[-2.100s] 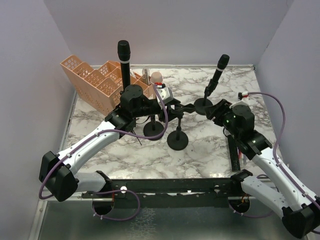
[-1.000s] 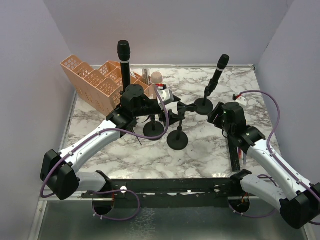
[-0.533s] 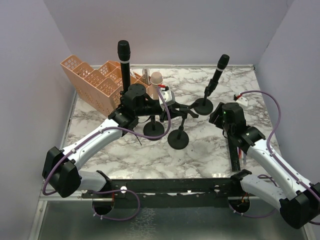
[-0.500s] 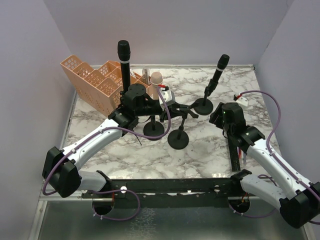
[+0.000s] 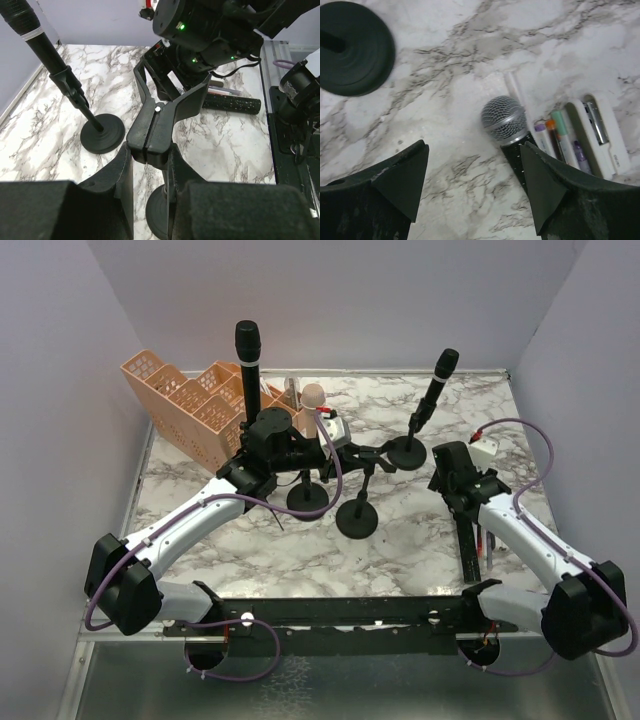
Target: Attach the microphones to the stand
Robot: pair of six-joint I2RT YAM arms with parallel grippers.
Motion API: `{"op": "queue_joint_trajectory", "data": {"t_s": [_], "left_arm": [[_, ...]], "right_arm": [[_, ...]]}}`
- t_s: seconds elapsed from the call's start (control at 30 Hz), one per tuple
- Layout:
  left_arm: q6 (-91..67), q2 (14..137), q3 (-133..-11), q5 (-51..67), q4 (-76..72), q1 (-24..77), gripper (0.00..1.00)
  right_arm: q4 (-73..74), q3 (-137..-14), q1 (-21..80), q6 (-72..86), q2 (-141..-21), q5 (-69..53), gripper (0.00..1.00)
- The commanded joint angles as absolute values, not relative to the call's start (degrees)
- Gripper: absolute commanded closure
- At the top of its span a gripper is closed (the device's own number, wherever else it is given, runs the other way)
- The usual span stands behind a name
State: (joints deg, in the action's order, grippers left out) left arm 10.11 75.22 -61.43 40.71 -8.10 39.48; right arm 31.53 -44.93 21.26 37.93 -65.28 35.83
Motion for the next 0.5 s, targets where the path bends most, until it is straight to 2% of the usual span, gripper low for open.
{"op": "queue_joint_trajectory", "data": {"t_s": [0.0, 0.13, 0.23, 0.47], "left_arm": [[8.9, 74.0, -61.4, 37.7, -10.8, 39.5, 1.00], [8.2, 73.9, -61.1, 37.0, -11.3, 39.5, 1.00], [7.8, 73.9, -61.0, 36.7, -11.5, 39.5, 1.00], [7.7, 73.8, -60.9, 36.8, -11.6, 39.5, 1.00]], "right_arm": [[35.3, -43.4, 17.4, 41.7, -70.0, 41.3, 0.21], [32.9, -41.9, 12.0, 42.7, -73.9, 34.7, 0.21], [33.9, -42.7, 11.6, 43.4, -75.4, 34.3, 0.21], [29.9, -40.7, 10.8, 42.4, -76.5, 22.6, 0.22]]}}
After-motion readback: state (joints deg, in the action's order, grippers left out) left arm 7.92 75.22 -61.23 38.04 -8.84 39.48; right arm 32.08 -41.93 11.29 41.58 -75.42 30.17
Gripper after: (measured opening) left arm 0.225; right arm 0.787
